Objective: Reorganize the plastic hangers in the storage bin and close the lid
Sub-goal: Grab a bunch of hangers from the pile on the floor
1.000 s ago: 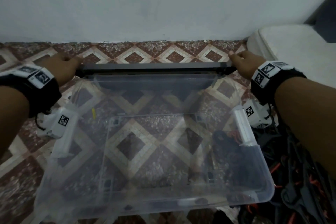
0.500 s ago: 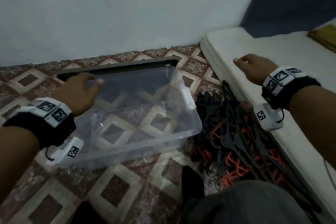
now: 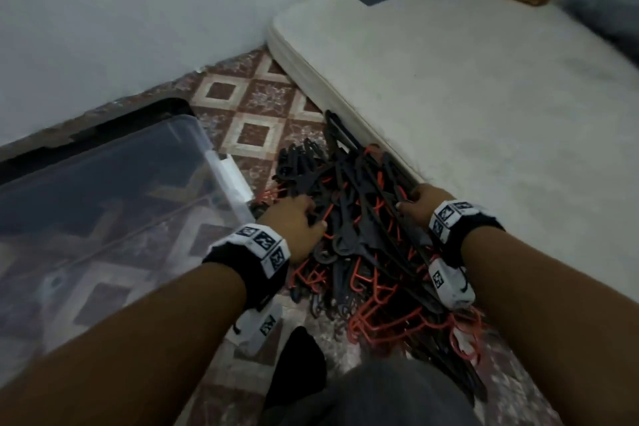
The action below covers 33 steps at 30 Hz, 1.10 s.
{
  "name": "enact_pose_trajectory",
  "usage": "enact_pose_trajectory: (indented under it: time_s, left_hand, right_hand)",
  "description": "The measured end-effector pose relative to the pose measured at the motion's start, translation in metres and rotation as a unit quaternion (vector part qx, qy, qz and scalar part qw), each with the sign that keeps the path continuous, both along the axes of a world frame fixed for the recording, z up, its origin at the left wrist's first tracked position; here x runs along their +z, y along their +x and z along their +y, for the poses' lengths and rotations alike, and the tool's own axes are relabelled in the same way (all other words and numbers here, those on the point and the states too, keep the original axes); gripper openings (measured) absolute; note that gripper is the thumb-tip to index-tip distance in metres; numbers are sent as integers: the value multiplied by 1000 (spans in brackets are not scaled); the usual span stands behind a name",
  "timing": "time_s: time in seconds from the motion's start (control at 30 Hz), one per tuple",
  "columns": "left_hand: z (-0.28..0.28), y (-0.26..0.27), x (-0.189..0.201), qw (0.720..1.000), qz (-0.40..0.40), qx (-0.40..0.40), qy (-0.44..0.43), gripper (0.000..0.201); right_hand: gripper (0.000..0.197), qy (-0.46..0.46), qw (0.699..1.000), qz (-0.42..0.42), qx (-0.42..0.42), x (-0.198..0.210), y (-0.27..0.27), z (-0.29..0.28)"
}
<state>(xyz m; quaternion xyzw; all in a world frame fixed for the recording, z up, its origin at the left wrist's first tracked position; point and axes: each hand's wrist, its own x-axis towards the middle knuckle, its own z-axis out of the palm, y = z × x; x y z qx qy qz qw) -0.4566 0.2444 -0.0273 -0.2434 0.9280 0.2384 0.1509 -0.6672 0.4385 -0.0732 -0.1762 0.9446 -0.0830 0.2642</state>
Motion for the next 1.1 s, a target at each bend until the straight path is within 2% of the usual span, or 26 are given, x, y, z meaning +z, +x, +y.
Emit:
enact_pose_trajectory:
  time_s: [0.1, 0.2, 0.27, 0.33, 0.43, 0.53, 0.63, 0.67, 0.77, 0.83, 0.93, 1.07, 1.1]
  left_hand:
    - [11, -31, -58, 997, -81, 3, 9, 36]
    - [26, -43, -109, 988, -149, -20, 21, 42]
    - [36, -41, -137, 980, -185, -18, 66, 43]
    - [43, -37, -156, 973, -189, -14, 130, 53]
    - [51, -37, -175, 975, -109, 94, 172, 53]
    - [53, -38, -184, 962, -75, 196, 175, 63]
    - [54, -35, -187, 951, -69, 215, 210, 50]
    - [53, -33, -188, 947, -56, 221, 228, 45]
    - [49, -30, -188, 929, -23, 230, 289, 34]
    - [48, -29, -185, 921, -9, 218, 322, 32]
    - [51, -31, -170, 926, -1, 168, 338, 23]
    - [62, -38, -146, 911, -3, 140, 388, 40]
    - [64, -40, -140, 915, -5, 124, 384, 45]
  right_hand:
    - [80, 74, 997, -3, -12, -47, -13, 12]
    - [94, 126, 991, -26, -35, -86, -18, 21]
    - [98, 125, 989, -57, -52, -108, -16, 22]
    - [100, 117, 989, -70, -65, -120, -14, 22]
    - [102, 96, 991, -67, -68, -127, -16, 20]
    - [77, 44, 994, -84, -48, -126, -15, 15]
    - [65, 23, 994, -92, -58, -126, -11, 9]
    - [66, 15, 992, -102, -72, -127, -10, 8]
    - [88, -14, 983, -150, -100, -125, -8, 8]
    - [86, -57, 979, -170, -99, -120, -5, 10]
    - [78, -116, 970, -176, -117, -110, 0, 17]
    - [57, -168, 960, -171, -145, -97, 8, 31]
    - [54, -181, 958, -165, -146, -94, 10, 34]
